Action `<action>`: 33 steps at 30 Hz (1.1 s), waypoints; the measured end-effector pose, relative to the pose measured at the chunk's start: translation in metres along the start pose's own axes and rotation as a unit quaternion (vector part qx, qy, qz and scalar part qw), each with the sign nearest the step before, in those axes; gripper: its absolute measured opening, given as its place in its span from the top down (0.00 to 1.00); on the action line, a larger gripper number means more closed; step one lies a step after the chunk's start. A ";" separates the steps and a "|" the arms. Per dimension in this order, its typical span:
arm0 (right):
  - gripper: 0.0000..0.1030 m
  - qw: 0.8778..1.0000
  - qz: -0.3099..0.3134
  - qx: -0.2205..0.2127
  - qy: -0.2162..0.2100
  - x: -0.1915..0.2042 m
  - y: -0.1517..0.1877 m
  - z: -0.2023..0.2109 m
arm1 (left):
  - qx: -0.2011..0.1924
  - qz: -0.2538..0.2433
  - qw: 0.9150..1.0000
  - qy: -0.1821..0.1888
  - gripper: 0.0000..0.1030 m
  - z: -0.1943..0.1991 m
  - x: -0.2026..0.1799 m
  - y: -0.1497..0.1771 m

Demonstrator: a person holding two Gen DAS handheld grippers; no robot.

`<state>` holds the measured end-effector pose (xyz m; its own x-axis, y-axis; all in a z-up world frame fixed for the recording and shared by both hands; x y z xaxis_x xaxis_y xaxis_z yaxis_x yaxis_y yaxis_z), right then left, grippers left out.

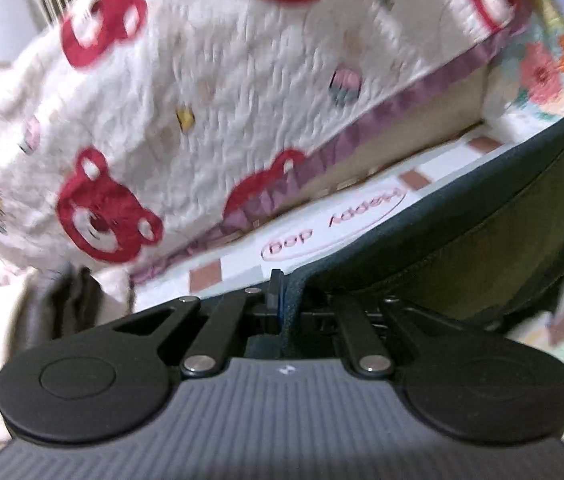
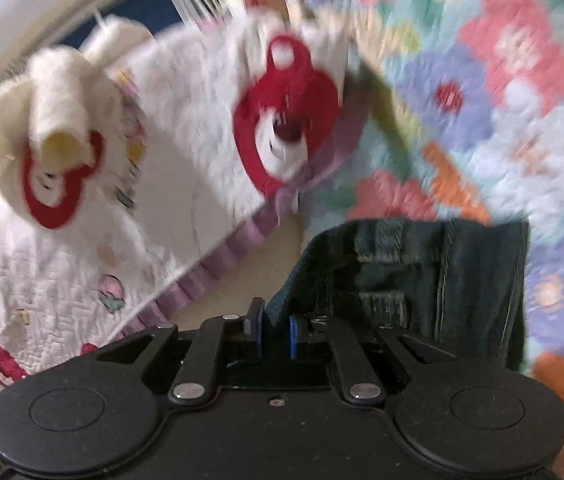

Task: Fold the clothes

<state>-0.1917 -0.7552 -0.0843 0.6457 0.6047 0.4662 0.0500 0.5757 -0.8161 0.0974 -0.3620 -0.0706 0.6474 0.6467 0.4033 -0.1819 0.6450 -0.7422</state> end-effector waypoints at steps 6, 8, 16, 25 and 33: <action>0.73 0.992 0.027 0.108 0.059 -0.027 0.015 -0.091 | 0.086 -0.027 0.996 -0.010 0.95 -0.106 -0.009 0.009; 0.73 0.992 0.033 0.103 0.064 -0.040 0.017 -0.081 | 0.100 -0.035 0.994 -0.008 0.93 -0.124 -0.014 0.014; 0.58 0.990 0.049 0.096 0.089 -0.098 0.029 -0.029 | 0.132 -0.051 0.990 0.000 0.92 -0.159 -0.018 0.035; 0.52 0.984 -0.131 0.108 0.049 -0.150 0.075 -0.006 | 0.135 -0.050 0.990 -0.004 0.93 -0.167 -0.017 0.025; 0.65 0.988 -0.136 0.051 0.042 -0.156 0.086 -0.019 | 0.120 -0.083 0.989 -0.011 0.95 -0.156 -0.020 0.016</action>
<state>-0.2732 -0.8105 -0.2340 0.6802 0.3747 0.6300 0.1554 0.7662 -0.6236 0.1970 -0.4282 -0.1740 0.6680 0.5305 0.5219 -0.2465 0.8194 -0.5174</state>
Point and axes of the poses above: each gripper's, at about its wrist camera, not at the fingertips, and z roughly against the way its jaws point, x to its left, y to its underside, the point moved 9 cm from there along -z, roughly the way its jaws point, and after that the axes turned 2 degrees about -y, right-handed, at the moved point
